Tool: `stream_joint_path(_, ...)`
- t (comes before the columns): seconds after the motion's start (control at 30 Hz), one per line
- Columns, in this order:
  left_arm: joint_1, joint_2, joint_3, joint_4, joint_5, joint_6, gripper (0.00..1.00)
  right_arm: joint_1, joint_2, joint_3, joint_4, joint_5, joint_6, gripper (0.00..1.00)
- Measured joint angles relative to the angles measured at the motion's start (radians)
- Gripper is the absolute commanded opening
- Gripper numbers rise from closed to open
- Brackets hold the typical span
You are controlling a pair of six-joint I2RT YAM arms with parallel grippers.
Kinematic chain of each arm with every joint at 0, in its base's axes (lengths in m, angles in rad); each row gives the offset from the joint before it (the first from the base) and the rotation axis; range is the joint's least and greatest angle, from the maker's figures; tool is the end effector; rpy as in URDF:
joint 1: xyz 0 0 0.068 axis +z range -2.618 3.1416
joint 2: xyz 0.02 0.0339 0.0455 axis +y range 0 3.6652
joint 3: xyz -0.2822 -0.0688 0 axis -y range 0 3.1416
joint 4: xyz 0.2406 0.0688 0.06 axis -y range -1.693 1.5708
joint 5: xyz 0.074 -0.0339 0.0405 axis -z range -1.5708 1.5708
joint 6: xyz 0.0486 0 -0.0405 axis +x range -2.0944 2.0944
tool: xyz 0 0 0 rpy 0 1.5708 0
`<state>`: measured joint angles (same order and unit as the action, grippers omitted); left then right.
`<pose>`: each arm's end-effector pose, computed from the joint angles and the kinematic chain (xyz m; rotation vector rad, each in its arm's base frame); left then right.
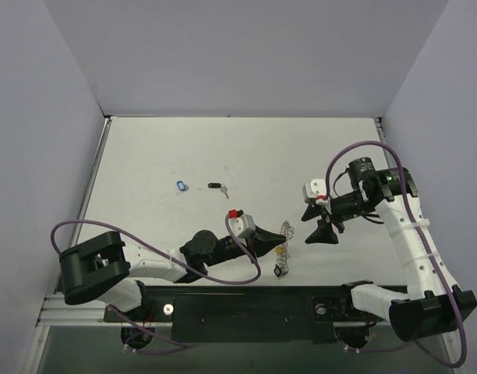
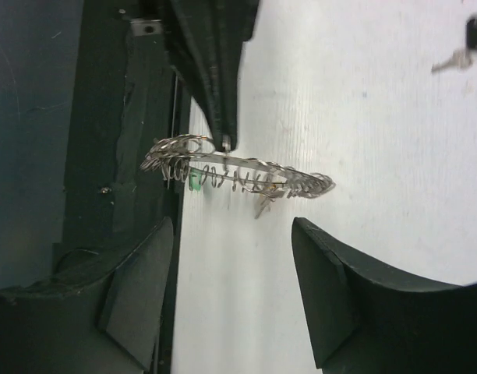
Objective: Put the keys on the keyring
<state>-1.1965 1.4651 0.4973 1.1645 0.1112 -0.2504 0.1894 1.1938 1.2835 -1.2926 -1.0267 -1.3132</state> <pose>0.1032 -0.2775 0.2539 0.7718 1.2852 -1.2693 0.1749 0.0759 0.3647 -1.6510 1.4335 0.8219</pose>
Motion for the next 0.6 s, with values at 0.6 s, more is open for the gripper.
stream_joint_path(0.6, -0.001, -0.045, -0.016, 0.077, -0.051, -0.046, 0.00, 0.000, -0.043, -0.126, -0.027, -0.256, -0.338, 0.34)
